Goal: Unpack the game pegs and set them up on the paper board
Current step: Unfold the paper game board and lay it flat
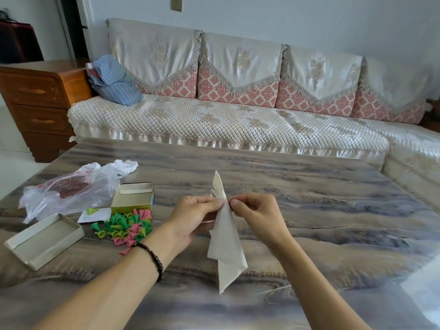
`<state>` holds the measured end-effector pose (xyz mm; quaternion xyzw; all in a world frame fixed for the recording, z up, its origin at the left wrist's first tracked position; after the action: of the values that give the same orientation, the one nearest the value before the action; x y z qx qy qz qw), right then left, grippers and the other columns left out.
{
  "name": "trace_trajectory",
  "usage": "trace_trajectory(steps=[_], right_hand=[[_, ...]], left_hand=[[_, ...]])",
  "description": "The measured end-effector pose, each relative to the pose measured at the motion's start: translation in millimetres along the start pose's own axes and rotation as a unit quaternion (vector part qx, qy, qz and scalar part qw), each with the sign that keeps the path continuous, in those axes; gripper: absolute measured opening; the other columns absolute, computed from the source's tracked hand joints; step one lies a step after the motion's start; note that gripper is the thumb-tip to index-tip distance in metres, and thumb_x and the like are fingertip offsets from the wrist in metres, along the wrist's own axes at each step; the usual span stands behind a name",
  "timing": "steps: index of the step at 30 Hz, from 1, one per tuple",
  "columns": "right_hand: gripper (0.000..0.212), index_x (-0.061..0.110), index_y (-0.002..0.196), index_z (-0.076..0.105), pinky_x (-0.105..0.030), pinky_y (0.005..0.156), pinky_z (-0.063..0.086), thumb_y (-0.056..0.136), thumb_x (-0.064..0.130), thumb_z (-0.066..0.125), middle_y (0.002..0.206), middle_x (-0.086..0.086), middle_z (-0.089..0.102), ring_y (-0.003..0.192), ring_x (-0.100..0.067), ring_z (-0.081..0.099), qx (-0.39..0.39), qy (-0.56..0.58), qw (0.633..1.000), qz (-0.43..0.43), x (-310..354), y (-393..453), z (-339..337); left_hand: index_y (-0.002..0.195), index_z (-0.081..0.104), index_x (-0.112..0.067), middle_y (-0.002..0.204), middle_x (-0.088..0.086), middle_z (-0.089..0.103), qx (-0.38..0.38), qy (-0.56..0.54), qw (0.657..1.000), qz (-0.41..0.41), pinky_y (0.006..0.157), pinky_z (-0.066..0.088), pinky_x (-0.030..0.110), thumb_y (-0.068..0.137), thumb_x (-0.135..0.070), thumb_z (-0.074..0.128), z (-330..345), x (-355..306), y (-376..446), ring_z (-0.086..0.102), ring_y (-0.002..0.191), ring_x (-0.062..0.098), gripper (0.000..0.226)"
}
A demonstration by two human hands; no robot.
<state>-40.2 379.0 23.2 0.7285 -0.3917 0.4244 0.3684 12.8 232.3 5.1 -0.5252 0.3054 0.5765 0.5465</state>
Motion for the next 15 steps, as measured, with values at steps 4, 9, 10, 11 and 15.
trace_trajectory(steps=[4,9,10,11,15], right_hand=[[0.012,0.015,0.086,0.077,-0.04,0.087,0.056,0.087,0.012,0.065,0.083,0.001,0.075,0.084,-0.015,0.07,0.012,0.041,0.999,0.024,-2.1,-3.3,1.7],[0.012,0.015,0.087,0.078,-0.049,0.089,0.053,0.086,0.013,0.067,0.087,-0.004,0.075,0.091,-0.027,0.069,0.039,0.073,0.996,0.032,-3.0,-6.6,2.4],[0.011,0.015,0.088,0.078,-0.05,0.089,0.053,0.085,0.014,0.067,0.088,-0.005,0.075,0.092,-0.028,0.069,0.045,0.08,0.995,0.034,-3.6,-6.9,2.3],[0.01,0.014,0.089,0.078,-0.049,0.089,0.053,0.085,0.014,0.068,0.089,-0.006,0.075,0.093,-0.028,0.069,0.05,0.087,0.994,0.035,-3.9,-7.1,2.2],[0.009,0.008,0.09,0.076,-0.036,0.083,0.055,0.082,0.012,0.072,0.089,-0.009,0.075,0.086,-0.021,0.07,0.063,0.128,0.989,0.034,-5.4,-9.1,2.8]], left_hand=[[0.082,0.076,-0.009,0.088,0.011,0.074,0.01,0.011,1.0,0.001,0.066,0.059,0.031,0.086,-0.011,0.069,-2.9,3.5,-0.2,0.07,0.078,0.02,0.008],[0.081,0.077,-0.012,0.083,0.007,0.074,0.022,0.005,1.0,-0.003,0.055,0.052,0.024,0.085,-0.014,0.071,-2.7,4.5,-2.1,0.069,0.071,0.014,0.007],[0.079,0.077,-0.013,0.08,0.006,0.074,0.022,0.001,1.0,-0.003,0.053,0.051,0.022,0.084,-0.014,0.071,-2.4,4.5,-2.6,0.069,0.069,0.013,0.008],[0.077,0.077,-0.014,0.079,0.005,0.073,0.023,-0.004,1.0,-0.002,0.052,0.05,0.021,0.084,-0.014,0.071,-2.0,4.9,-2.7,0.068,0.067,0.012,0.009],[0.076,0.075,-0.013,0.074,0.003,0.072,0.025,-0.028,0.999,-0.012,0.055,0.05,0.021,0.069,-0.021,0.076,0.9,8.1,-4.1,0.067,0.064,0.011,0.01]])
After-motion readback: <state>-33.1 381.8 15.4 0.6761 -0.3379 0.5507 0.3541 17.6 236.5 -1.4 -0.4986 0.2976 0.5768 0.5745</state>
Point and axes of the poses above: each hand's wrist, its own y-axis towards the middle knuckle, its own z-axis out of the palm, x = y × z, the point moved 3 cm from there along y, towards the middle knuckle
